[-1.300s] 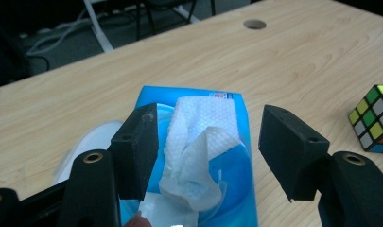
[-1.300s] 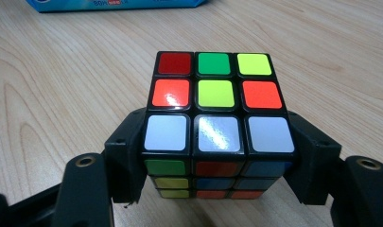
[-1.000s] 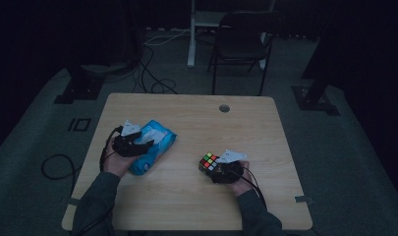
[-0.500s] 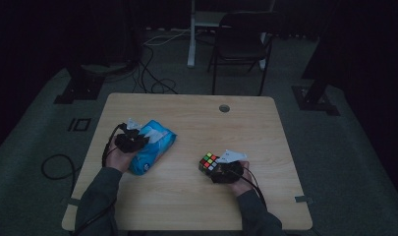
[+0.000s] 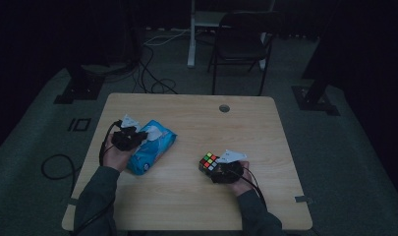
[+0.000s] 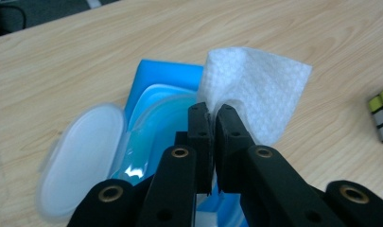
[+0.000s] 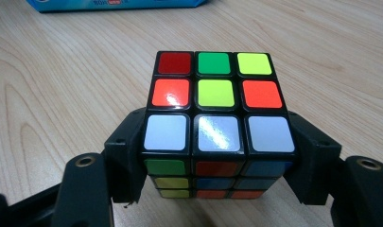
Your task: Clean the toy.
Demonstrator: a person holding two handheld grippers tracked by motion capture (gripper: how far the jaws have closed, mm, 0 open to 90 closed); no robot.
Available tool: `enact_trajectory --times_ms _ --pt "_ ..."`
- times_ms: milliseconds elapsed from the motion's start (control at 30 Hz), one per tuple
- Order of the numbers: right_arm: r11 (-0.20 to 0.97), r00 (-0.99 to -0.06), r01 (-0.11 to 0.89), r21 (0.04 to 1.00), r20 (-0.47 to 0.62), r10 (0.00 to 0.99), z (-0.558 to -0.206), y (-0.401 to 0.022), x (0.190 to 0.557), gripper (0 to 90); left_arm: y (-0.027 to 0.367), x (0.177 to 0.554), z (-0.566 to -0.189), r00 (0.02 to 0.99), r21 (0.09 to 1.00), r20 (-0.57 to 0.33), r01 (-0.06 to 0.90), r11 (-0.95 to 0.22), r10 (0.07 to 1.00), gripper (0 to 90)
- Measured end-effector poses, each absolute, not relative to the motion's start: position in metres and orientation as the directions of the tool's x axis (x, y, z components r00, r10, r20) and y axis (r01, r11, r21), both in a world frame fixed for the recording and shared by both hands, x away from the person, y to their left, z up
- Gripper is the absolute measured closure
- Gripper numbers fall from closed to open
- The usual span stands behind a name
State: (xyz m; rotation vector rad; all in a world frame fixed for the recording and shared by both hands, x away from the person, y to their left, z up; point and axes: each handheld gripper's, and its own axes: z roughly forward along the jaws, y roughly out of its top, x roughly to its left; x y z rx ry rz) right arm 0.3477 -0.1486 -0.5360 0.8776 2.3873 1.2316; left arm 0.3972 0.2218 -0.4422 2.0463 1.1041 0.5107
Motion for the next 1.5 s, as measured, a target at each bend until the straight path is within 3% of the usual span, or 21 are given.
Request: enact_trajectory --times_ms 833,1067,1500 --pt "0.44 -0.761 0.378 0.814 0.002 0.649 -0.536 -0.149 0.347 33.9 0.192 0.38 -0.385 0.657 0.864 -0.009 0.385 -0.325 0.754 87.6" --pt "0.439 -0.76 0.378 0.815 0.003 0.65 -0.536 -0.149 0.347 33.9 0.188 0.379 -0.385 0.662 0.87 -0.009 0.374 -0.32 0.749 87.3" --pt "0.44 -0.761 0.378 0.814 0.002 0.649 -0.536 -0.148 0.347 33.9 0.205 0.391 -0.412 0.611 0.845 -0.064 0.454 -0.283 0.789 86.8"
